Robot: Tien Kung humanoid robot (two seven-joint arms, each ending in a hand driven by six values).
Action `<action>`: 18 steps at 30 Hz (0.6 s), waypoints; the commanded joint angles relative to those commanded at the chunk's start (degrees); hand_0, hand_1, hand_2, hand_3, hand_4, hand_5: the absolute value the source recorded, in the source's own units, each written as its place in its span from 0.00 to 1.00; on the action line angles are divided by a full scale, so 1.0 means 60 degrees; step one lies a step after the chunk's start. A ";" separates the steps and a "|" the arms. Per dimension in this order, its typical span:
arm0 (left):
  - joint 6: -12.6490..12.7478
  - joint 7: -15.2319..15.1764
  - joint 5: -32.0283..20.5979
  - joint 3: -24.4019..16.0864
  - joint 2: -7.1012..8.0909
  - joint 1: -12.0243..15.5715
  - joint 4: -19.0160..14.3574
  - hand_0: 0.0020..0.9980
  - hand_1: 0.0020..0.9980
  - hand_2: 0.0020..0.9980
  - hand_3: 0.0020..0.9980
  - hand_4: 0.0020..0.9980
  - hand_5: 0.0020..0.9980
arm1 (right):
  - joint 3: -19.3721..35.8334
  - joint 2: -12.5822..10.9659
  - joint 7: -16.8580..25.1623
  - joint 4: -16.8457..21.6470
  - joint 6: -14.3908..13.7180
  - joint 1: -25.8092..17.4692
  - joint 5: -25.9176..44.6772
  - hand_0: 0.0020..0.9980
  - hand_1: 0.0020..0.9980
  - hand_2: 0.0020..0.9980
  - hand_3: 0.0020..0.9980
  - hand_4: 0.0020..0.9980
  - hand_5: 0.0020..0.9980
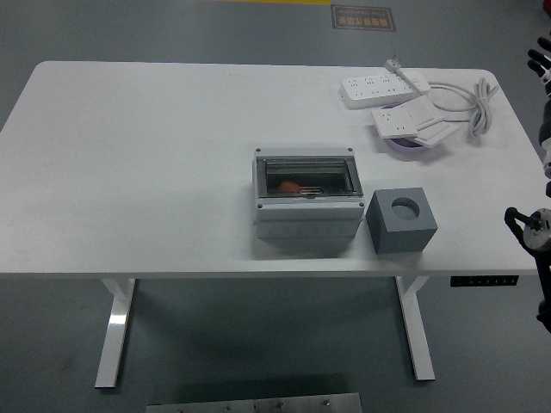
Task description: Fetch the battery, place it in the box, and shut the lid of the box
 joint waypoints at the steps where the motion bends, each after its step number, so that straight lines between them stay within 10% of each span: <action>1: 0.0003 -0.0001 -0.0007 0.0004 -0.0005 -0.0001 0.0001 0.63 0.70 0.57 0.54 0.50 0.00 | 0.0013 0.0000 0.0012 0.0016 -0.0026 0.0001 -0.0015 0.82 0.74 0.75 0.74 1.00 0.87; 18: 0.0111 -0.0114 -0.0137 0.0090 0.0027 -0.0033 0.0042 0.63 0.70 0.57 0.54 0.50 0.00 | 0.0220 -0.0086 -0.0112 0.0615 -0.0179 -0.0040 -0.0629 0.79 0.72 0.72 0.72 1.00 0.91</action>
